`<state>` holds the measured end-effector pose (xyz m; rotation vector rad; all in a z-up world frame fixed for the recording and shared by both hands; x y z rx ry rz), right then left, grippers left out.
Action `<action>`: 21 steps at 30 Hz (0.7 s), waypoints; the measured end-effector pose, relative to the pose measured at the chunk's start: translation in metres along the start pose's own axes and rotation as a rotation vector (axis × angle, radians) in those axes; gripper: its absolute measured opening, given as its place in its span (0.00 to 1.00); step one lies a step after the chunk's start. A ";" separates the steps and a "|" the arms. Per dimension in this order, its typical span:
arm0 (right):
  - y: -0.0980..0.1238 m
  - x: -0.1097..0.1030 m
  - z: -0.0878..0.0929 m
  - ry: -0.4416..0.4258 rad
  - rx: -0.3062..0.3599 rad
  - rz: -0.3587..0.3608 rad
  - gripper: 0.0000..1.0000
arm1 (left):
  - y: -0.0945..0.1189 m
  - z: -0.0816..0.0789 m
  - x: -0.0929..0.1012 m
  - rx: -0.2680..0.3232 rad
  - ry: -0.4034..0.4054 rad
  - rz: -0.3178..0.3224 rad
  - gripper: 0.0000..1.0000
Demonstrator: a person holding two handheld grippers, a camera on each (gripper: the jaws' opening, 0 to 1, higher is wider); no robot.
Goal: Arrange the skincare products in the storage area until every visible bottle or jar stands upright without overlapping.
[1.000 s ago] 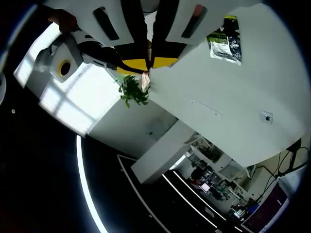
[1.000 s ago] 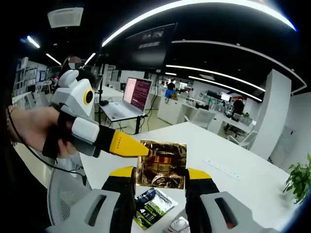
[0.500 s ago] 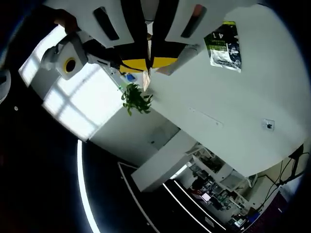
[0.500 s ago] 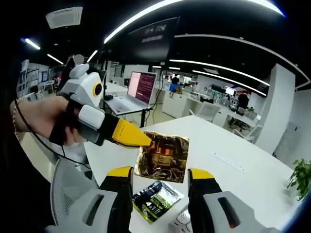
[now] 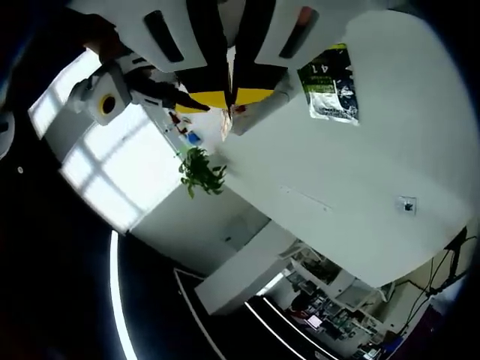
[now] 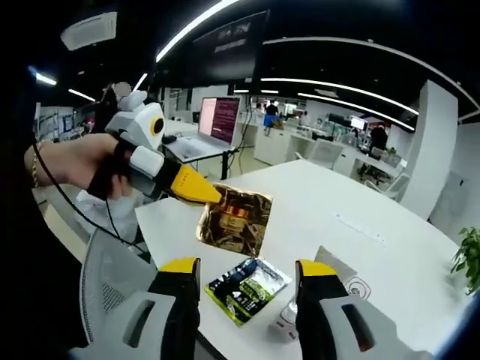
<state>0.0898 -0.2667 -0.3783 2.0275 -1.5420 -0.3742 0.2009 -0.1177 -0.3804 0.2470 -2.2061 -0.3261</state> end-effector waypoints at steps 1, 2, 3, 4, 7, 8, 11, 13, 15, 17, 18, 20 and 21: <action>0.000 0.000 0.003 -0.002 -0.008 -0.007 0.47 | 0.000 0.001 -0.002 -0.006 0.002 -0.006 0.00; 0.000 0.002 0.008 -0.012 -0.014 -0.005 0.48 | 0.000 0.003 -0.004 -0.013 0.005 -0.012 0.00; 0.000 0.002 0.012 -0.013 -0.024 -0.005 0.48 | 0.000 0.004 -0.006 -0.025 0.012 -0.021 0.00; 0.000 0.002 0.017 0.003 -0.034 -0.009 0.48 | 0.000 0.005 -0.010 -0.039 0.016 -0.036 0.00; 0.001 0.005 0.025 0.001 -0.024 -0.005 0.49 | -0.001 0.008 -0.016 -0.060 0.022 -0.051 0.00; 0.001 0.005 0.029 -0.005 -0.026 -0.016 0.51 | -0.001 0.009 -0.019 -0.069 0.029 -0.055 0.00; 0.001 0.006 0.036 0.002 -0.017 -0.026 0.55 | -0.003 0.012 -0.026 -0.095 0.027 -0.072 0.00; 0.001 0.006 0.040 0.006 -0.016 -0.034 0.59 | -0.004 0.013 -0.030 -0.112 0.028 -0.080 0.00; 0.004 0.006 0.041 0.006 -0.014 -0.041 0.63 | -0.005 0.014 -0.034 -0.137 0.032 -0.078 0.00; 0.005 0.006 0.045 0.003 -0.006 -0.053 0.69 | -0.007 0.014 -0.037 -0.162 0.023 -0.080 0.00; 0.005 0.007 0.048 -0.001 -0.002 -0.058 0.72 | -0.008 0.015 -0.039 -0.171 0.019 -0.079 0.00; 0.006 0.007 0.053 -0.012 0.001 -0.069 0.77 | -0.010 0.015 -0.043 -0.189 0.024 -0.081 0.00; 0.006 0.007 0.055 -0.018 0.000 -0.070 0.79 | -0.011 0.015 -0.047 -0.202 0.028 -0.079 0.00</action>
Point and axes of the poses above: the point that each gripper's makers call its tool centre point, and the gripper's own axes: y roughly backward along the fingers, x roughly to its right, z roughly out of its underside, the point moved 8 cm from there along y, roughly backward along the fingers, and after that the axes turned 7 degrees about -x, right-handed, at the moved point
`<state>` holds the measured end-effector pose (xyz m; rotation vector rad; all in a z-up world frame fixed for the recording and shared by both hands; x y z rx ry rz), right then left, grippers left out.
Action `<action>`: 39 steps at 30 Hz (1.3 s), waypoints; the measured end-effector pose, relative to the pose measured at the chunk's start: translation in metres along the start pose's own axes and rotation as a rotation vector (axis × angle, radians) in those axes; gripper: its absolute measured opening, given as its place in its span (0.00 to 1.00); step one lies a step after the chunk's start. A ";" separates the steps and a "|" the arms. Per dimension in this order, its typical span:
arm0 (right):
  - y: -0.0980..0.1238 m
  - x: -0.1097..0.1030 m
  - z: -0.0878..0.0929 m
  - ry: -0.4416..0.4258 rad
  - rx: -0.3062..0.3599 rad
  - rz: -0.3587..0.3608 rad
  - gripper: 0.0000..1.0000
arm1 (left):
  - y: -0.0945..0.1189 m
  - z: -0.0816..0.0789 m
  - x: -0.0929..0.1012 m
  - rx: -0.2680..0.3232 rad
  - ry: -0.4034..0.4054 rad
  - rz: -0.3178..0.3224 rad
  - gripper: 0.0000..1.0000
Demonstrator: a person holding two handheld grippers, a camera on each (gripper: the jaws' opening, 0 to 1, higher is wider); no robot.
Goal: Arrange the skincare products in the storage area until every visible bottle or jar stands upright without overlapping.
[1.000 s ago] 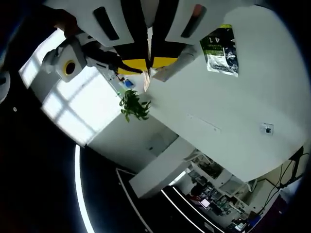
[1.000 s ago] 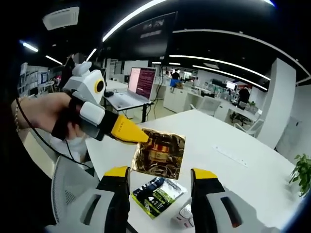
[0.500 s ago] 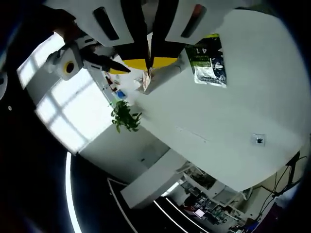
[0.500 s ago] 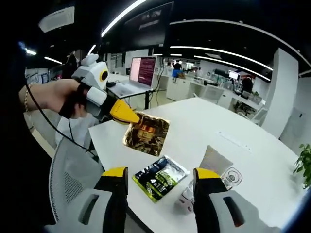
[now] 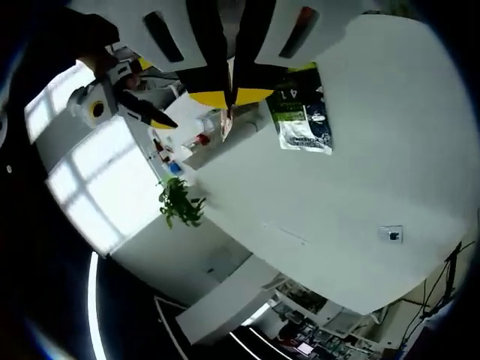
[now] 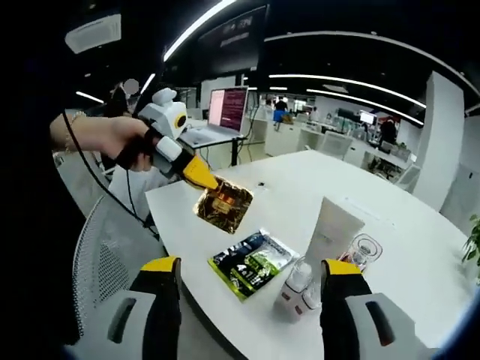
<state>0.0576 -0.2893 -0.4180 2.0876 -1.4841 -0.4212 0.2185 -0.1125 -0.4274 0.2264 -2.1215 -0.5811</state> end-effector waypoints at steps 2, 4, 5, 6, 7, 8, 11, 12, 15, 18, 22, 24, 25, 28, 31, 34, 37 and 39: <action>0.001 0.001 0.004 -0.009 -0.001 -0.003 0.83 | -0.002 -0.001 -0.004 -0.018 -0.002 -0.003 0.00; 0.001 0.003 0.008 -0.018 0.000 -0.014 0.87 | -0.004 -0.001 -0.006 -0.029 0.006 0.009 0.00; 0.001 0.003 0.010 -0.019 0.002 -0.020 0.90 | -0.005 -0.002 -0.007 -0.037 0.006 0.015 0.00; 0.001 0.004 0.012 -0.018 0.002 -0.025 0.92 | -0.007 -0.002 -0.009 -0.049 0.004 0.013 0.00; 0.000 0.005 0.014 -0.018 0.002 -0.025 0.94 | -0.008 -0.002 -0.012 -0.064 -0.003 0.007 0.00; -0.001 0.006 0.017 -0.020 0.002 -0.028 0.96 | -0.009 -0.003 -0.014 -0.072 -0.008 0.003 0.00; -0.001 0.009 0.021 -0.058 0.002 -0.047 0.99 | -0.012 -0.007 -0.023 -0.093 -0.009 -0.005 0.00; -0.001 0.011 0.024 -0.065 0.002 -0.049 0.99 | -0.013 -0.007 -0.024 -0.097 -0.008 -0.005 0.00; 0.000 0.015 0.028 -0.080 0.019 -0.054 0.99 | -0.016 -0.011 -0.032 -0.113 0.002 -0.006 0.00; 0.001 0.021 0.033 -0.119 0.041 -0.042 0.99 | -0.018 -0.014 -0.041 -0.134 -0.003 -0.019 0.00; 0.002 0.028 0.041 -0.153 0.033 -0.028 0.99 | -0.019 -0.018 -0.052 -0.149 -0.006 -0.031 0.00; 0.003 0.030 0.045 -0.151 0.014 -0.019 0.99 | -0.019 -0.020 -0.058 -0.156 -0.004 -0.038 0.00; 0.003 0.031 0.047 -0.147 0.012 -0.015 0.99 | -0.020 -0.020 -0.060 -0.160 -0.003 -0.040 0.00; 0.002 0.035 0.044 -0.122 0.024 0.009 0.99 | -0.021 -0.021 -0.069 -0.174 0.000 -0.050 0.00; -0.002 0.033 0.049 -0.084 -0.013 0.015 0.99 | -0.022 -0.023 -0.077 -0.191 -0.003 -0.068 0.00; -0.003 0.034 0.050 -0.087 -0.012 0.019 0.99 | -0.024 -0.026 -0.087 -0.208 -0.007 -0.094 0.00; -0.002 0.040 0.051 -0.142 0.014 0.033 0.99 | -0.026 -0.027 -0.098 -0.222 0.000 -0.115 0.00; -0.001 0.043 0.051 -0.153 0.024 0.042 0.99 | -0.028 -0.026 -0.098 -0.225 0.003 -0.124 0.00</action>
Point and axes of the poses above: the point that each gripper's makers call its tool centre point, and the gripper's own axes: y roughly backward along the fingers, x roughly to its right, z roughly out of its underside, the point moved 8 cm from there along y, roughly backward along the fingers, and after that the axes turned 7 degrees about -x, right-handed, at the moved point
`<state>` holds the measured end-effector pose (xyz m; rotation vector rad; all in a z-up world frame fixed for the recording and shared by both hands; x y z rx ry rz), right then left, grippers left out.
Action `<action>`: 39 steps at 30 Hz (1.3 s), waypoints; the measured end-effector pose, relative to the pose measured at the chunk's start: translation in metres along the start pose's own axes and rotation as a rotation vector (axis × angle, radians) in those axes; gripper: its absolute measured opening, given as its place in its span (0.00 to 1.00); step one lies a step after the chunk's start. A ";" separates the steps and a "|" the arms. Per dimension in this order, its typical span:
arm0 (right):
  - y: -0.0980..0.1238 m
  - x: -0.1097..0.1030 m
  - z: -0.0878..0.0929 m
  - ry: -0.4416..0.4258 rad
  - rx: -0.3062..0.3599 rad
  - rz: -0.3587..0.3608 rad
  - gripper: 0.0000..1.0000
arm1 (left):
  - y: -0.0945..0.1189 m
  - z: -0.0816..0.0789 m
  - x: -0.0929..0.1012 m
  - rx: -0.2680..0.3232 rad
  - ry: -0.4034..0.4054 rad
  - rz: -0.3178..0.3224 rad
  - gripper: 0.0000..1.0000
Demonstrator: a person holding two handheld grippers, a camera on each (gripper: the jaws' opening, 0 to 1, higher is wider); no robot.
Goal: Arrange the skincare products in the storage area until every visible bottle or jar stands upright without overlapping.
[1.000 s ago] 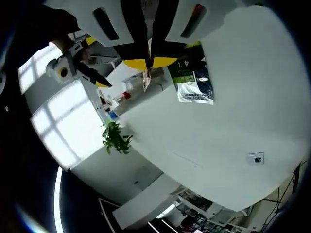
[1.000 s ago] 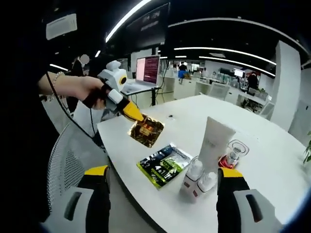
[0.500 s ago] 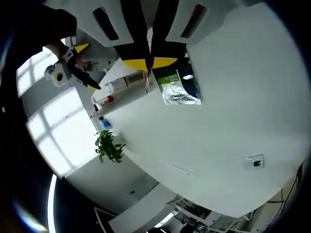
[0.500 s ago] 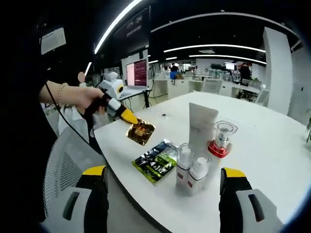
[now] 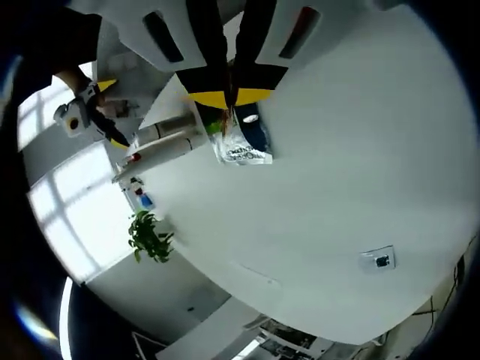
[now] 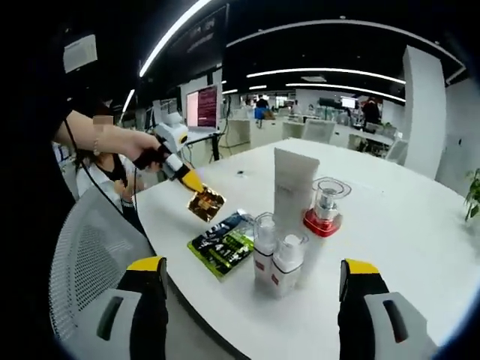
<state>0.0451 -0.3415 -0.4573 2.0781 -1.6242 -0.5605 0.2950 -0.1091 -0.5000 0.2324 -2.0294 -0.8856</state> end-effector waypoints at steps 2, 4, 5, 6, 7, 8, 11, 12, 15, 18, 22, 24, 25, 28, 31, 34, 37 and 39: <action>0.001 0.001 -0.001 -0.005 0.012 0.024 0.97 | -0.002 -0.001 -0.006 -0.014 0.005 -0.014 0.00; 0.001 0.000 -0.001 0.002 0.011 0.031 0.95 | -0.003 -0.003 -0.014 -0.028 0.004 -0.027 0.00; 0.001 0.000 -0.001 -0.003 0.008 0.027 0.94 | -0.004 -0.003 -0.015 -0.031 0.004 -0.029 0.00; 0.000 -0.001 -0.001 -0.005 0.002 0.025 0.93 | -0.005 -0.004 -0.018 -0.036 0.005 -0.032 0.00; 0.000 -0.002 0.000 -0.003 -0.005 0.023 0.92 | -0.005 -0.006 -0.022 -0.039 0.009 -0.037 0.00; 0.000 -0.002 0.000 0.000 -0.008 0.020 0.93 | -0.006 -0.008 -0.027 -0.043 0.019 -0.049 0.00; -0.001 -0.002 0.001 0.009 -0.016 0.021 0.93 | -0.008 -0.011 -0.033 -0.048 0.037 -0.057 0.00; -0.002 -0.003 0.001 0.002 -0.022 0.015 0.94 | -0.009 -0.013 -0.034 -0.052 0.035 -0.063 0.00; -0.002 -0.003 0.002 0.001 -0.030 0.017 0.94 | -0.012 -0.017 -0.036 -0.062 0.026 -0.072 0.00; -0.003 -0.003 0.003 0.000 -0.041 0.016 0.94 | -0.015 -0.022 -0.035 -0.067 0.027 -0.080 0.00; -0.003 -0.002 0.003 -0.001 -0.044 0.021 0.93 | -0.019 -0.027 -0.037 -0.097 0.010 -0.094 0.00; -0.003 -0.002 0.003 -0.004 -0.045 0.023 0.93 | -0.020 -0.029 -0.037 -0.106 0.009 -0.102 0.00; -0.003 -0.002 0.003 -0.006 -0.045 0.023 0.93 | -0.020 -0.028 -0.034 -0.111 0.010 -0.104 0.00; -0.003 -0.002 0.004 -0.007 -0.049 0.025 0.93 | -0.023 -0.027 -0.034 -0.136 0.006 -0.123 0.00; -0.003 -0.002 0.003 -0.010 -0.049 0.028 0.93 | -0.025 -0.029 -0.041 -0.148 -0.036 -0.144 0.00; -0.004 -0.001 0.004 -0.009 -0.052 0.029 0.92 | -0.025 -0.032 -0.048 -0.156 -0.052 -0.166 0.00; -0.004 -0.001 0.005 -0.005 -0.057 0.027 0.92 | -0.025 -0.035 -0.055 -0.172 -0.076 -0.190 0.00; -0.004 -0.001 0.005 -0.006 -0.058 0.027 0.92 | -0.025 -0.035 -0.056 -0.188 -0.097 -0.209 0.00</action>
Point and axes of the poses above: the point that each gripper's makers call its tool centre point, and the gripper's own axes: y roughly backward along the fingers, x roughly to its right, z roughly out of its underside, the point moved 8 cm from there along y, roughly backward along the fingers, and after that the axes turned 7 degrees about -x, right-handed, at the moved point
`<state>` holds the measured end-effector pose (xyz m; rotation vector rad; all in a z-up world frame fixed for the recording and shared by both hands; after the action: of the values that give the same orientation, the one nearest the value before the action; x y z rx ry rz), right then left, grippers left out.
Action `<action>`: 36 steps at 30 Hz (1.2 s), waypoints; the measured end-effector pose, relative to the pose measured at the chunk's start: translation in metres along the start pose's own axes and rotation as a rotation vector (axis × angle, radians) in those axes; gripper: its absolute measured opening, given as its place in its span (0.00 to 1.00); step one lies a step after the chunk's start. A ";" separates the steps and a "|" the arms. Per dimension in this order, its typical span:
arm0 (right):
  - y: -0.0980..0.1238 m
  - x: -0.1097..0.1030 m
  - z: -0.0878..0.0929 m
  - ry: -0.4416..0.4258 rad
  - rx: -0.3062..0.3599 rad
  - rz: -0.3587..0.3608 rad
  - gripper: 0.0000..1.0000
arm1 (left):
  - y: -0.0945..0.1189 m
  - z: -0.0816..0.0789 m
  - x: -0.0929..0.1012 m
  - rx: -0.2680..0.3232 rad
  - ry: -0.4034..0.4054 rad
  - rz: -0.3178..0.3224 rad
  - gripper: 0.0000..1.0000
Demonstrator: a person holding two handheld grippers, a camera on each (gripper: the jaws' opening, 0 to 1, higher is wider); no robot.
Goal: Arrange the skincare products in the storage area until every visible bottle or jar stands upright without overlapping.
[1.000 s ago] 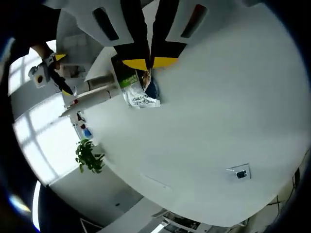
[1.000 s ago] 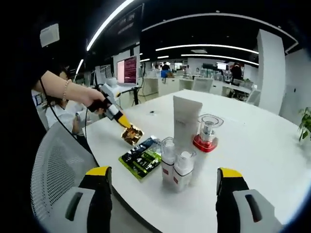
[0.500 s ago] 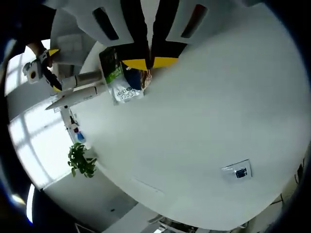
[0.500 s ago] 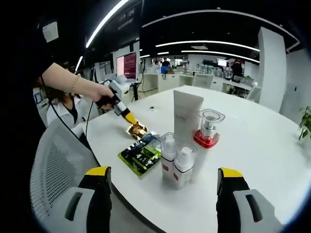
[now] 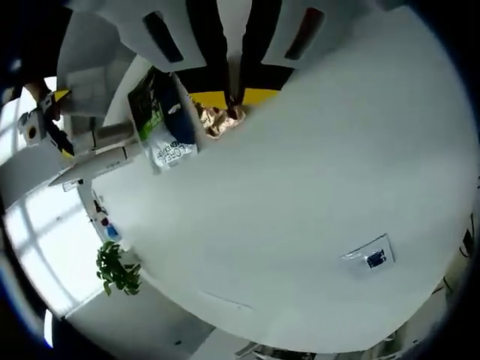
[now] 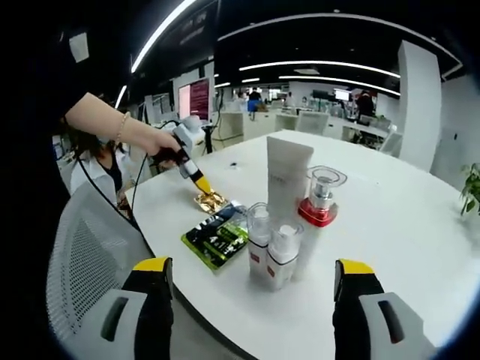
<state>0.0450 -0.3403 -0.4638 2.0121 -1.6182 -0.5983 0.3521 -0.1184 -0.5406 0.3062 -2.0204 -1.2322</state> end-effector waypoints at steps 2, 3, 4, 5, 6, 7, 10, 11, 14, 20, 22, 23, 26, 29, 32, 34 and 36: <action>0.000 0.001 0.001 -0.005 0.003 0.002 0.92 | -0.001 -0.002 -0.005 -0.016 -0.021 -0.013 0.00; 0.000 0.001 0.000 -0.006 0.003 0.002 0.92 | -0.002 -0.003 -0.007 -0.015 -0.023 -0.014 0.01; 0.000 0.001 0.000 -0.009 0.002 0.001 0.92 | -0.002 -0.004 -0.009 -0.014 -0.024 -0.016 0.01; 0.000 0.001 0.000 -0.009 0.002 0.001 0.92 | -0.002 -0.004 -0.010 -0.013 -0.023 -0.016 0.01; 0.000 0.001 0.000 -0.009 0.002 0.003 0.92 | -0.003 -0.004 -0.010 -0.013 -0.023 -0.015 0.01; 0.000 0.001 0.000 -0.009 0.002 0.002 0.92 | -0.003 -0.004 -0.011 -0.014 -0.022 -0.016 0.01; 0.000 0.001 0.000 -0.011 0.002 0.003 0.92 | -0.004 -0.001 -0.007 -0.020 -0.023 -0.025 0.01; 0.000 0.000 0.000 -0.012 0.003 0.002 0.92 | -0.004 -0.001 -0.007 -0.022 -0.023 -0.033 0.02; 0.000 0.001 0.000 -0.015 0.002 0.004 0.92 | -0.005 -0.001 -0.010 -0.022 -0.022 -0.027 0.02; 0.000 0.000 -0.001 -0.014 0.001 0.002 0.92 | -0.003 0.003 0.005 -0.021 -0.024 -0.033 0.04; 0.000 -0.001 -0.001 -0.016 0.000 0.001 0.92 | -0.001 0.003 0.005 -0.018 -0.022 -0.034 0.05; 0.000 -0.001 -0.002 -0.016 -0.001 0.002 0.92 | -0.001 0.004 0.004 -0.017 -0.022 -0.035 0.06; 0.000 -0.001 -0.002 -0.017 -0.001 0.001 0.92 | 0.000 0.004 -0.003 -0.015 -0.029 -0.045 0.09; 0.000 0.000 -0.001 -0.017 0.002 0.002 0.92 | 0.003 0.006 -0.007 -0.005 -0.032 -0.057 0.13; 0.000 0.000 -0.001 -0.018 0.001 0.000 0.91 | 0.007 0.006 -0.009 0.010 -0.028 -0.059 0.16; 0.000 0.000 -0.002 -0.016 0.006 0.000 0.91 | 0.010 0.010 -0.004 0.019 -0.025 -0.064 0.18; 0.000 0.000 -0.001 -0.019 0.002 0.000 0.91 | 0.012 0.011 -0.005 0.028 -0.024 -0.063 0.20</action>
<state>0.0458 -0.3406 -0.4635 2.0138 -1.6305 -0.6183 0.3501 -0.1026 -0.5356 0.3730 -2.0641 -1.2523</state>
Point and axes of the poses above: the point that each gripper's makers call its tool centre point, and the gripper's own axes: y roughly backward along the fingers, x roughly to its right, z roughly out of its underside, the point moved 8 cm from there along y, roughly backward along the fingers, and after that the axes turned 7 degrees about -x, right-handed, at the moved point
